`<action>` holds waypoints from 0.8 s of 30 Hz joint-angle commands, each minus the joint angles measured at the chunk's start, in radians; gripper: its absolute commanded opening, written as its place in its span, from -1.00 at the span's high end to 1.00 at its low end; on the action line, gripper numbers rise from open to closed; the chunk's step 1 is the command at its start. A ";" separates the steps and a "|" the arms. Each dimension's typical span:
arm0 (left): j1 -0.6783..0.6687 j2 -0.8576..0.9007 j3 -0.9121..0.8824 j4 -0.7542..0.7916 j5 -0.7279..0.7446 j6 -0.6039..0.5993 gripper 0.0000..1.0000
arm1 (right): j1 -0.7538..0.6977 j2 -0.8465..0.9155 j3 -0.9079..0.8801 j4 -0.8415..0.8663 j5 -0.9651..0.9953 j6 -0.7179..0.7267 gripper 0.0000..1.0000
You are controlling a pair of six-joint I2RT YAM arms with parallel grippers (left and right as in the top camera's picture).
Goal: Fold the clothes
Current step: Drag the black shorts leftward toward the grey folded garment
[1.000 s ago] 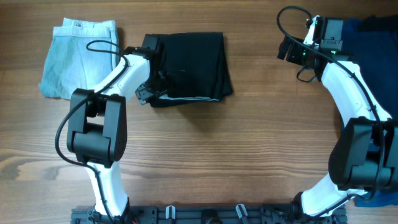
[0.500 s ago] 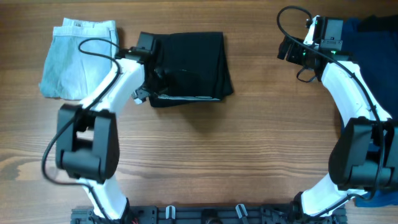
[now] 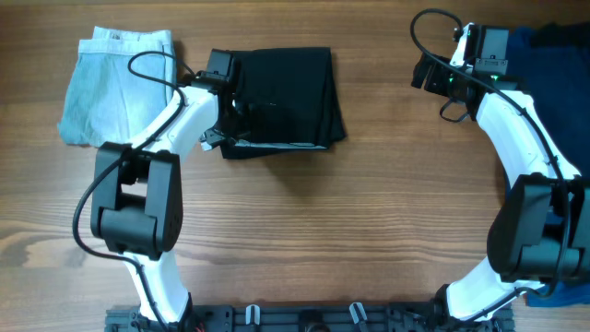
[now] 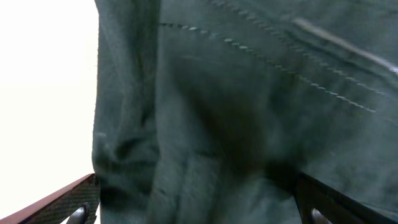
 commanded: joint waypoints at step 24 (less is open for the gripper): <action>0.006 0.037 -0.078 0.109 -0.116 -0.025 0.92 | 0.001 0.004 0.001 0.003 0.013 -0.002 -1.00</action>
